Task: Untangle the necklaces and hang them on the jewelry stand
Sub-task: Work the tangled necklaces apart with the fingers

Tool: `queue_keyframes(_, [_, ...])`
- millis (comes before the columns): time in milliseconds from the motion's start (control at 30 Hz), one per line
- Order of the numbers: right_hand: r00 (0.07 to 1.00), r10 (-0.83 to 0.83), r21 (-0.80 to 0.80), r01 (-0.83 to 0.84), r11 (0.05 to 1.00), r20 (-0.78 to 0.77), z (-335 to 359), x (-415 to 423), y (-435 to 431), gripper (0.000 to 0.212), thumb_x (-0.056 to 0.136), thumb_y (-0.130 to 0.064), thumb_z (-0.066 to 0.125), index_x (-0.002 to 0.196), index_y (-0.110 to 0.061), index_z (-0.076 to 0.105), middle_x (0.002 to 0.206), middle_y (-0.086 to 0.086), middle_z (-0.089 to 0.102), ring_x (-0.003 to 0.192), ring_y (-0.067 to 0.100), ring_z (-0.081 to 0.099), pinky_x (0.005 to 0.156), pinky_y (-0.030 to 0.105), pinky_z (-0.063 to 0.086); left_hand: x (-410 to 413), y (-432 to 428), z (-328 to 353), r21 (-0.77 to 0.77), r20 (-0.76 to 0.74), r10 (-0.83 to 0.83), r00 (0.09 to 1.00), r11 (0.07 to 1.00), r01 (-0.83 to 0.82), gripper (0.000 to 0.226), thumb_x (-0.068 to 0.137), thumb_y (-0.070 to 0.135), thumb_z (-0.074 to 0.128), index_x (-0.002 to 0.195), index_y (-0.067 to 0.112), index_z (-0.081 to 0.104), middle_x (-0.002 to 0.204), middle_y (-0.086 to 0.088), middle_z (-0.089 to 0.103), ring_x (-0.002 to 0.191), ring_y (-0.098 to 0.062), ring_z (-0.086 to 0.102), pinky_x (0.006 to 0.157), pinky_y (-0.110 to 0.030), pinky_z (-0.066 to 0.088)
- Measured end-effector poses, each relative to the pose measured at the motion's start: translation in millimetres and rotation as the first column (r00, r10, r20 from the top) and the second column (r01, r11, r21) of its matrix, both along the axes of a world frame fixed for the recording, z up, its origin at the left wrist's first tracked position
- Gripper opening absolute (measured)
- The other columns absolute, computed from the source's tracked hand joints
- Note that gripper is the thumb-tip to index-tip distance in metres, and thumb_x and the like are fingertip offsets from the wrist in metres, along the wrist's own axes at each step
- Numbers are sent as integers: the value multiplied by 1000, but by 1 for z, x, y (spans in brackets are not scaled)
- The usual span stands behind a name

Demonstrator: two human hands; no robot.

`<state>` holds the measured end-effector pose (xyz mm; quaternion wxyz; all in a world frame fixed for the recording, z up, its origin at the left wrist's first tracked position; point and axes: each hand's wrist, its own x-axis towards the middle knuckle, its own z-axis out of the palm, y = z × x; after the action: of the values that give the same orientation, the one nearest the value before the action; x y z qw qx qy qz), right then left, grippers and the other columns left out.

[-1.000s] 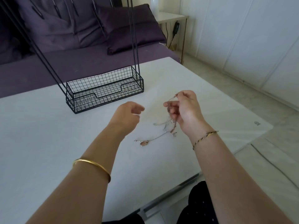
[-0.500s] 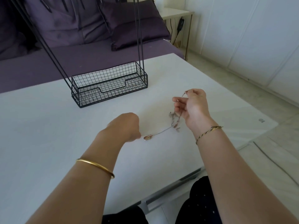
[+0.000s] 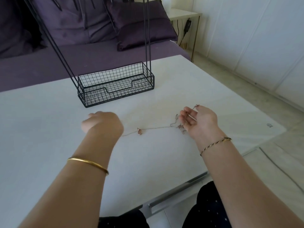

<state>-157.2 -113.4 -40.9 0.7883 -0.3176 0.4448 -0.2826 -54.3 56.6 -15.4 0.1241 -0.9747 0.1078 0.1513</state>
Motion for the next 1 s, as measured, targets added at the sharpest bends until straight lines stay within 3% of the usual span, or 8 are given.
queue_keyframes(67, [1000, 16, 12, -17, 1000, 23, 1, -1, 2, 16, 99, -8, 30, 105, -9, 45, 76, 12, 58, 62, 25, 56, 59, 33, 51, -10, -20, -2, -165, 93, -149, 984, 973, 163, 40, 88, 7, 51, 128, 8, 51, 133, -13, 47, 125, -30, 42, 91, -37, 42])
queue_keyframes(133, [998, 26, 30, -27, 999, 55, 3, -1, 3, 16, 99, -9, 31, 107, -8, 46, 76, 12, 58, 62, 25, 57, 61, 35, 52, -21, -41, -10, -435, 76, -327, 942, 839, 326, 37, 87, 9, 54, 123, 11, 56, 129, -10, 52, 121, -27, 47, 97, -38, 44])
queue_keyframes(200, [996, 26, 43, -29, 999, 82, 5, -2, 4, 17, 99, -9, 32, 109, -7, 46, 75, 12, 58, 62, 26, 57, 62, 35, 54, -33, -57, -21, -551, 23, -435, 900, 746, 375, 34, 88, 14, 56, 122, 14, 57, 126, -9, 52, 119, -26, 48, 99, -40, 44])
queue_keyframes(433, [986, 39, 92, -54, 994, 162, 8, -8, -1, 13, 100, -7, 34, 99, -4, 46, 76, 16, 56, 64, 29, 58, 61, 38, 55, -38, -76, -37, -559, 79, -469, 880, 710, 429, 17, 93, 24, 57, 105, 13, 63, 113, -8, 53, 109, -26, 50, 92, -40, 46])
queue_keyframes(533, [989, 82, 61, -90, 994, 125, 7, -9, -9, 14, 99, -6, 33, 90, -5, 45, 80, 18, 57, 67, 31, 60, 62, 39, 56, -36, -75, -31, -674, 37, -422, 906, 659, 335, 4, 91, 14, 53, 89, 12, 56, 101, -5, 59, 95, -22, 55, 73, -29, 45])
queue_keyframes(667, [986, 168, -48, -168, 985, -4, 4, -9, -14, 11, 98, -6, 33, 102, -6, 44, 84, 18, 59, 66, 29, 60, 64, 38, 55, -28, -65, -25, -781, -53, -375, 926, 593, 196, 13, 90, 9, 50, 80, 15, 47, 77, 3, 60, 68, -12, 50, 50, -22, 31])
queue_keyframes(867, [909, 228, -315, -343, 885, -348, -1, -3, -15, 20, 93, -3, 28, 82, -16, 39, 80, 15, 59, 52, 22, 52, 41, 22, 34, -24, -54, -25, -781, -97, -356, 930, 606, 151, 5, 94, 14, 50, 94, 13, 55, 82, 7, 51, 70, -8, 47, 53, -21, 35])
queue_keyframes(1000, [874, 254, -411, -429, 805, -415, -8, -2, -20, 12, 86, 1, 41, 86, -10, 46, 77, 14, 55, 52, 19, 47, 39, 19, 28, -18, -46, -21, -779, -107, -326, 939, 615, 124, 8, 92, 14, 53, 89, 13, 60, 82, 8, 54, 67, -8, 48, 56, -23, 39])
